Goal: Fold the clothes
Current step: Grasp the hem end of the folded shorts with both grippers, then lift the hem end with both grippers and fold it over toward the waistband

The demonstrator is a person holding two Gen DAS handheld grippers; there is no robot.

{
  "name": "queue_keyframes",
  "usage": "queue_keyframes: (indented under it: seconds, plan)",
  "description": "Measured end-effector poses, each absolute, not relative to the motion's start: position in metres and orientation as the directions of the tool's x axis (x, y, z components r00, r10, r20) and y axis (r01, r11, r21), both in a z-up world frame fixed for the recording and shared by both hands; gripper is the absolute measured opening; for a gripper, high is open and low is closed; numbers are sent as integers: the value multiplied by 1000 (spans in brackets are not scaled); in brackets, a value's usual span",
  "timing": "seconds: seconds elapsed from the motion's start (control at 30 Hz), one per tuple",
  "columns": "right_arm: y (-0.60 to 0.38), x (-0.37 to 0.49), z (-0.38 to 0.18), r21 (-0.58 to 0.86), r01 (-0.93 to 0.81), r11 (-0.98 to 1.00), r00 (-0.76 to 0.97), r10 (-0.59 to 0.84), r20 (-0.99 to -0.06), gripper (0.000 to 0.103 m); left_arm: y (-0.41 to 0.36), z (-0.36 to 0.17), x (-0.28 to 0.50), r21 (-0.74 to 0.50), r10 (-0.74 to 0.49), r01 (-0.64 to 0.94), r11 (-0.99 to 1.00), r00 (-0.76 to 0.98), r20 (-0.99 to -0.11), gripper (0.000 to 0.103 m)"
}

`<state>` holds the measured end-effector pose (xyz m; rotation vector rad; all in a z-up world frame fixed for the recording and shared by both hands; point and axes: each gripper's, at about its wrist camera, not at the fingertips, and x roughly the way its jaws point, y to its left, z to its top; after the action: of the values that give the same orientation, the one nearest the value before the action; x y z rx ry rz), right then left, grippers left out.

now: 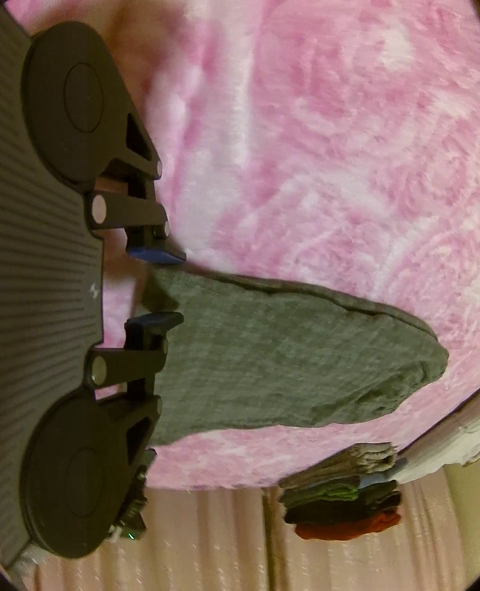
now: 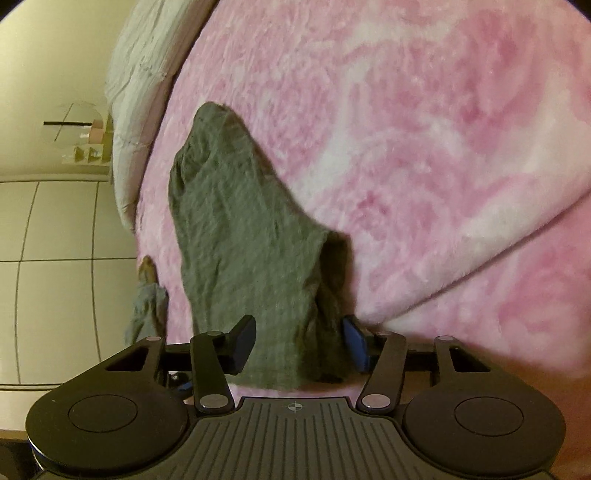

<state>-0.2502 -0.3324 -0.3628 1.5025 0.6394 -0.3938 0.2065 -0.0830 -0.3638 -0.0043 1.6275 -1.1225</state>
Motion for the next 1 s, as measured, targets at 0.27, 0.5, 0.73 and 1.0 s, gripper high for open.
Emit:
queue_keyframes:
  seconds: [0.27, 0.5, 0.73, 1.0]
  plan:
    - [-334, -239, -381, 815, 580, -1, 801, 182, -570, 27, -107, -380, 206, -701, -536, 474, 533, -452, -713, 8]
    - [-330, -251, -357, 831, 556, 15, 821, 146, -551, 5, -85, -348, 194, -730, -609, 485, 481, -414, -676, 3]
    - [-329, -266, -344, 785, 620, 12, 769, 190, -610, 5, -62, -352, 175, -741, -585, 412, 530, -455, -671, 3]
    - [-358, -233, -305, 792, 611, -2, 780, 171, -602, 5, -74, -324, 188, -772, -654, 315, 552, -411, -635, 3]
